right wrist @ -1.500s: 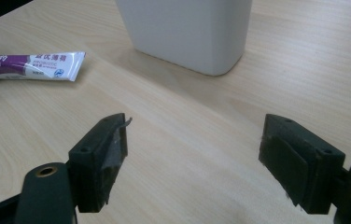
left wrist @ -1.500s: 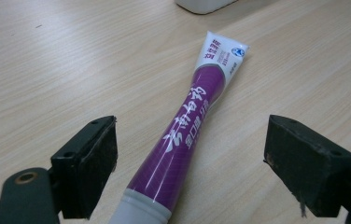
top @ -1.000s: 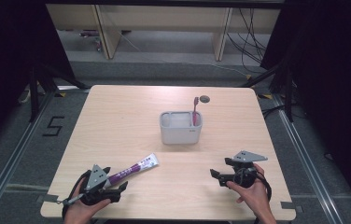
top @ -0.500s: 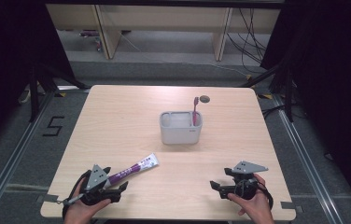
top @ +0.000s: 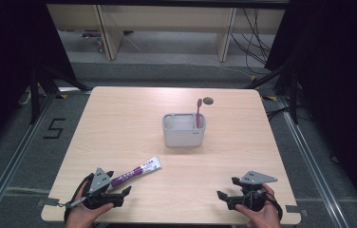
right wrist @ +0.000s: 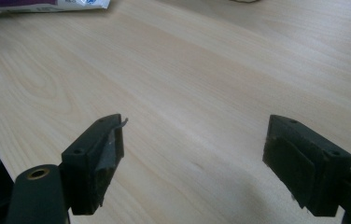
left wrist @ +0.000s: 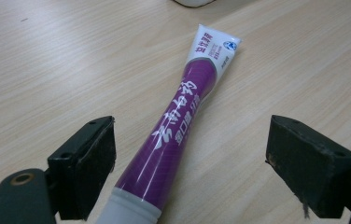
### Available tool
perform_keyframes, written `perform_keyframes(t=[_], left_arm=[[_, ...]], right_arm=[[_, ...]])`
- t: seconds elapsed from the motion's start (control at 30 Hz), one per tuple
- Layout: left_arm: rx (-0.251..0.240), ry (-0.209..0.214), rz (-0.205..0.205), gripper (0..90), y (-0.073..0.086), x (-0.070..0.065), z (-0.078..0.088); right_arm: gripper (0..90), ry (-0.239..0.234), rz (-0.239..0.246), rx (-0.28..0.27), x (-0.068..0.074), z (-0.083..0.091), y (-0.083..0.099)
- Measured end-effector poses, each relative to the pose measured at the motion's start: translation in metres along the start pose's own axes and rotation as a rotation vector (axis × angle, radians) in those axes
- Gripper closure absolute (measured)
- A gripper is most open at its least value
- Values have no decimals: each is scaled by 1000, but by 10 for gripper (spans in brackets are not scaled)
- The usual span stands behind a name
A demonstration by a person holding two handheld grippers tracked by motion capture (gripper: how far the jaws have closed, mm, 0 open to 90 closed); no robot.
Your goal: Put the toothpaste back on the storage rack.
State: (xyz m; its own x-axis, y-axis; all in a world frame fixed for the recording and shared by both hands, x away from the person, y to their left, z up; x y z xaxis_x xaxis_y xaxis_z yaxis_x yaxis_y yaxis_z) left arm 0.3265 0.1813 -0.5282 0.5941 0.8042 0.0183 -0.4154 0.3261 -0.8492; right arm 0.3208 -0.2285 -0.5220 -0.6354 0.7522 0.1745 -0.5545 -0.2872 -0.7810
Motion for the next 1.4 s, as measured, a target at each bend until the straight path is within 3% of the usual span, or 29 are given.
perform_keyframes(t=[0.07, 0.13, 0.3, 0.4, 0.57, 0.6, 0.63, 0.7, 0.8, 0.83, 0.87, 1.03, 1.07, 1.13, 1.4], left_arm=[[-6, 6, 1, 155, -1, -1, 0], [10, 6, -13, 153, 0, 1, 2], [-2, 7, -8, 150, 0, -1, 2], [24, 13, -35, 150, 0, -1, 2], [56, 19, -36, 158, 1, 0, 0], [63, 25, -52, 158, -1, 2, 2], [48, 23, -34, 164, -3, 2, 1], [46, 28, -37, 173, -6, 4, 0], [63, 34, -46, 211, -9, 7, -1], [89, 38, -65, 219, -13, 9, -3], [82, 42, -59, 224, -15, 9, -5], [133, 54, -84, 254, -21, 10, -11], [138, 57, -80, 274, -22, 9, -13], [201, 78, -117, 300, -22, 11, -18], [286, 90, -178, 398, -33, 9, -30]], right_arm=[[211, 6, 33, -4, -2, 1, 1], [212, 1, 1, 12, 1, 3, 2], [214, 17, 43, 0, -2, 4, 3], [218, 0, 10, 11, 1, 3, 5], [220, -1, 49, -4, 0, 3, 2], [220, -4, 31, 4, 1, 2, 2], [221, 3, 15, 22, 3, 3, 3], [223, 4, 43, 20, 1, 0, 3], [226, 1, 33, 24, 4, 1, 3], [226, 5, 55, 16, 3, 1, 1], [226, -1, 67, 10, 2, 0, 1], [227, 5, 24, 19, 5, -1, 1], [228, -1, 39, 20, 4, -1, 1], [228, -4, 55, 23, 3, -2, 0], [229, -8, 63, 18, 2, -2, 0]])
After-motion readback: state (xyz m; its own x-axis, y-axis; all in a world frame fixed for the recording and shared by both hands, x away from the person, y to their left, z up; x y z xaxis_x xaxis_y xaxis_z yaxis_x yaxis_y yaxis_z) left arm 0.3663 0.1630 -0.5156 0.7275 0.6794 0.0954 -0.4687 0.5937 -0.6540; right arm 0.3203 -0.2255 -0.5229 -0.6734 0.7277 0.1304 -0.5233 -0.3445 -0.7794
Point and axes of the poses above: each handheld gripper's, and its own axes: z roughly backward along the jaws, y roughly out of its underside, x roughly to its left, the point moved 5 cm from there along -z, roughly forward along the jaws, and after that the axes turned 3 degrees about -x, right-handed, at the moved point
